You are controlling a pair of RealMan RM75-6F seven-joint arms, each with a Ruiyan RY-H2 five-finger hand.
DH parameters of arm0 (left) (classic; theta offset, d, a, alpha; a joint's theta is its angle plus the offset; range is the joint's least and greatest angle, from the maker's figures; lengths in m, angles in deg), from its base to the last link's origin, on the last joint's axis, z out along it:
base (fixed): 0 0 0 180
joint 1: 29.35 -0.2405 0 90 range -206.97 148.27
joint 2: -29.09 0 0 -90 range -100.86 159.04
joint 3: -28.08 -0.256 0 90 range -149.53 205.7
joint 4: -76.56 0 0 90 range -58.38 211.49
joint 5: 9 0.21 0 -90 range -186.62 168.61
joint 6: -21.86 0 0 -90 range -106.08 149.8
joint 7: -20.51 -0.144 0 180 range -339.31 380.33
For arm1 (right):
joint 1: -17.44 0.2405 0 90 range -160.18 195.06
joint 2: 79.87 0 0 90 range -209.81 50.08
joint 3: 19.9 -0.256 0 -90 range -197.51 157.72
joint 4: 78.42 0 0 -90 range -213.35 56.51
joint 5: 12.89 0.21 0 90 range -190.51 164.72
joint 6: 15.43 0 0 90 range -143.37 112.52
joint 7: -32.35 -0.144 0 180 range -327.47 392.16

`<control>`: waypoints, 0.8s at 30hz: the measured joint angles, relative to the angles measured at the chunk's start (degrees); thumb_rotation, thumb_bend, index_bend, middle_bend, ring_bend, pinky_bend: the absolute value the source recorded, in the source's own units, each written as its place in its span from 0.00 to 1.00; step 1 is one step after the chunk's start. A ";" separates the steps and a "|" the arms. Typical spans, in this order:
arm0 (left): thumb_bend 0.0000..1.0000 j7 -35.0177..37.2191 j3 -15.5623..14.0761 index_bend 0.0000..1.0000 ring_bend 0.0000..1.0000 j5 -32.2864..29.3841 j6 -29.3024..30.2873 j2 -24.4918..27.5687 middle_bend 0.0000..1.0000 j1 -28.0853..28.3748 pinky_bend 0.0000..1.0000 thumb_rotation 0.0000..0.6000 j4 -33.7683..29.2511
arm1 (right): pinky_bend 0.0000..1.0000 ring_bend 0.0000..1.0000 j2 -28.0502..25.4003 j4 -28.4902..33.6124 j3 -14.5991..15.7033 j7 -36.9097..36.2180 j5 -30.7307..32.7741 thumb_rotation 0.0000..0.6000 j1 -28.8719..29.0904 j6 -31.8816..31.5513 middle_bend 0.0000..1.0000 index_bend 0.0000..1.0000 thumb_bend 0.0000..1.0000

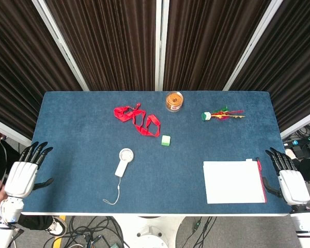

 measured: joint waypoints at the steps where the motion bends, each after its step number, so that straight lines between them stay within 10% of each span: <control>1: 0.00 -0.22 0.00 0.14 0.00 -0.05 -0.14 0.05 0.07 0.04 0.13 1.00 -0.07 | 0.00 0.00 -0.01 0.04 -0.02 0.00 0.09 1.00 0.01 0.07 0.00 0.00 0.33; 24: 0.00 -2.22 0.45 0.14 0.00 0.44 -0.50 1.03 0.07 0.88 0.19 1.00 -1.26 | 0.00 0.00 -0.30 0.71 0.10 -0.57 0.02 1.00 -0.20 -0.09 0.00 0.00 0.33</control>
